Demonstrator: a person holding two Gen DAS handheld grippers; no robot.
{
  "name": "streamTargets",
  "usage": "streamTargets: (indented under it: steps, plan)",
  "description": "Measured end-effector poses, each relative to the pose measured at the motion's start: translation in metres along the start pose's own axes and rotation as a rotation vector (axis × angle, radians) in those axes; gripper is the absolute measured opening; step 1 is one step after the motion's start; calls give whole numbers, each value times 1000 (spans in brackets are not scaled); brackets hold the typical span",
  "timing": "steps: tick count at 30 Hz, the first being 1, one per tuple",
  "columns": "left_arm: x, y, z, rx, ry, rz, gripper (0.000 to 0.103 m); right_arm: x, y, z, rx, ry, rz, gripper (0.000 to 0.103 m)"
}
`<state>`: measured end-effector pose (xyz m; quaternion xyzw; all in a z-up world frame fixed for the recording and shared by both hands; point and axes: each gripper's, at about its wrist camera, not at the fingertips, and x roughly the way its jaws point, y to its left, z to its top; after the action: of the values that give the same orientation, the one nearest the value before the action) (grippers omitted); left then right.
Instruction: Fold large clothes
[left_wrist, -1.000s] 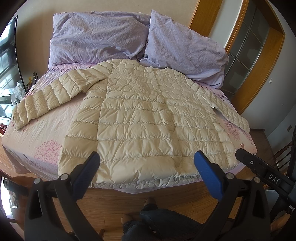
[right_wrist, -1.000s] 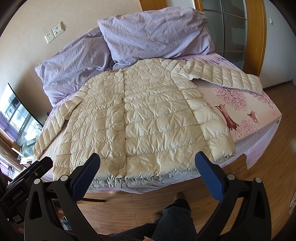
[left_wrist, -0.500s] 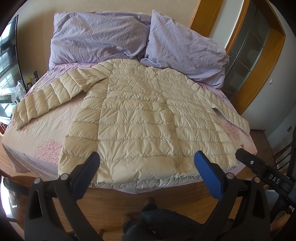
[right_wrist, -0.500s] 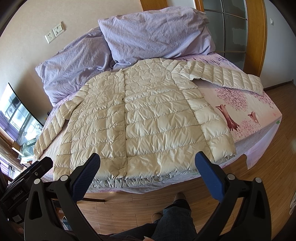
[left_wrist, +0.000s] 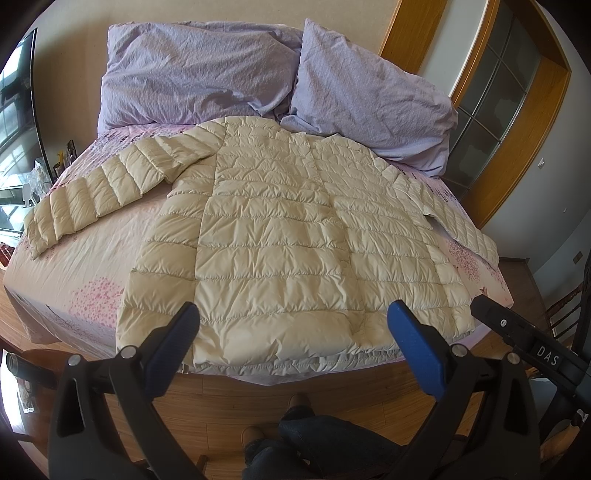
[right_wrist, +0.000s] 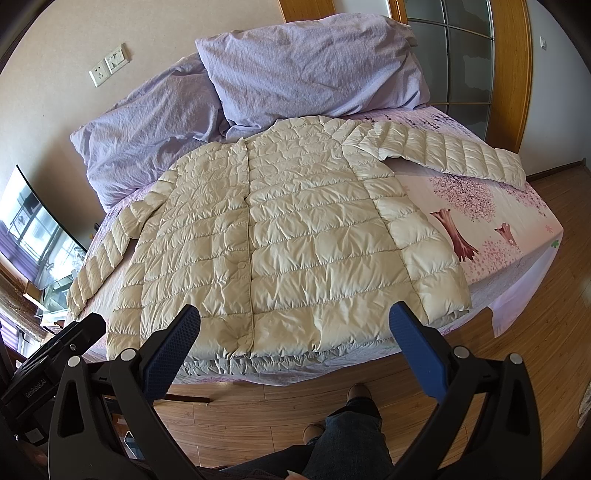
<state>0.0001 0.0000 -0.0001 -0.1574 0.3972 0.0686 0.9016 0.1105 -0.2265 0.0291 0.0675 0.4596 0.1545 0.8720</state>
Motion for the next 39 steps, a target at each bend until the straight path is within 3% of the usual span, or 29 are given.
streamTargets:
  steps: [39]
  plan:
    - [0, 0, 0, -1, 0, 4, 101, 9, -1, 7, 9, 1, 2, 102]
